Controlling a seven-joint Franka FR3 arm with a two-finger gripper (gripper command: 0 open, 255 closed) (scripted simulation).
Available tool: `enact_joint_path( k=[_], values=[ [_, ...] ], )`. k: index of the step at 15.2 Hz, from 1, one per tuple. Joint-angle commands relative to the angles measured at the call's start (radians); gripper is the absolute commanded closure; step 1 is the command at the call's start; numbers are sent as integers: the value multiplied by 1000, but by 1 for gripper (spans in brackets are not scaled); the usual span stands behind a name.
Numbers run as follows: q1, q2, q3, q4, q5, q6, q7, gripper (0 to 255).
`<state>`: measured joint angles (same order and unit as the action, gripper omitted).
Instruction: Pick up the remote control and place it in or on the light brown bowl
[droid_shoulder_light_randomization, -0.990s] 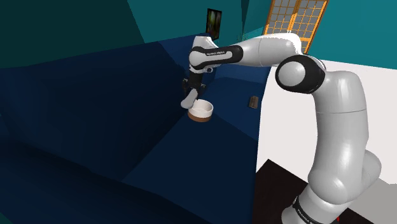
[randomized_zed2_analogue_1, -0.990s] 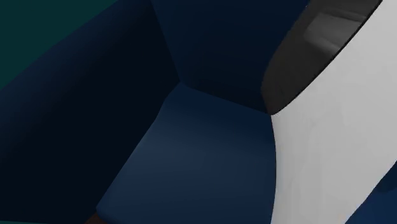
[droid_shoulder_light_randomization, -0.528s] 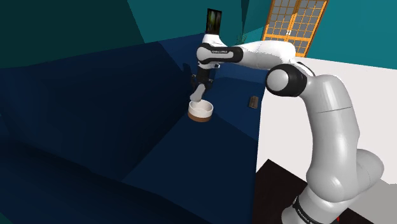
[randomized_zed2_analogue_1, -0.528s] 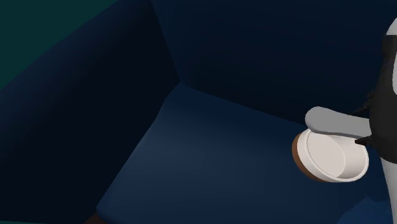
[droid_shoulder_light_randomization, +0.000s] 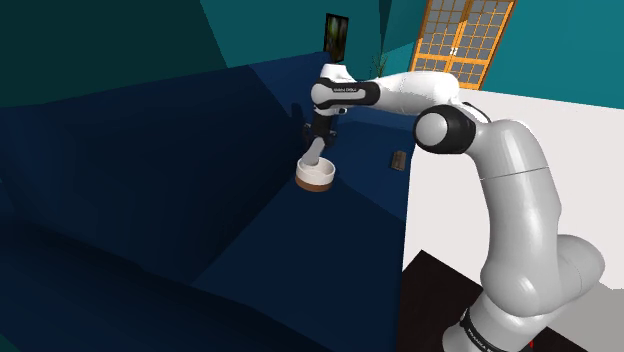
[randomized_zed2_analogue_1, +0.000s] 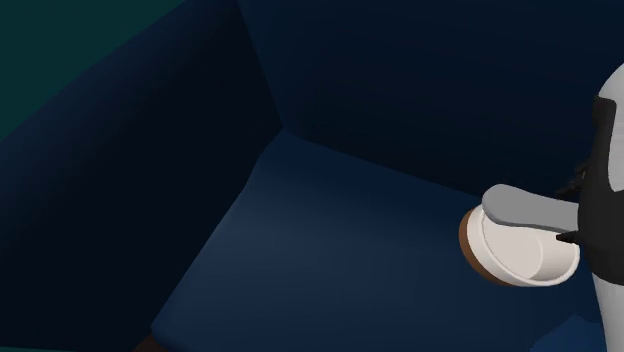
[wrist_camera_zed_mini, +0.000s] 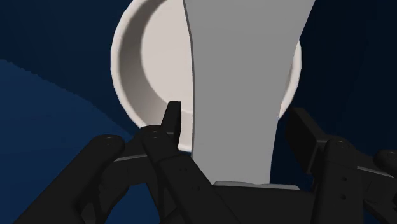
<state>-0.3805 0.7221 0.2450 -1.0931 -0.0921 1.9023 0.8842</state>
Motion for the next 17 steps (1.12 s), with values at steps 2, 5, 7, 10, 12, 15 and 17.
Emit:
enact_joint_path(
  k=[2, 5, 7, 10, 12, 15, 17],
  values=[
    [-2, 4, -1, -33, -1, 37, 0, 255],
    [-4, 10, -2, -63, -2, 73, 0, 255],
    [-5, 15, -3, -81, -4, 97, 0, 255],
    [-5, 18, -3, -89, -4, 106, 0, 255],
    [-5, 18, -3, -89, -4, 106, 0, 255],
    [-5, 18, -3, -89, -4, 106, 0, 255],
    [-5, 18, -3, -88, -4, 106, 0, 0]
  ],
)
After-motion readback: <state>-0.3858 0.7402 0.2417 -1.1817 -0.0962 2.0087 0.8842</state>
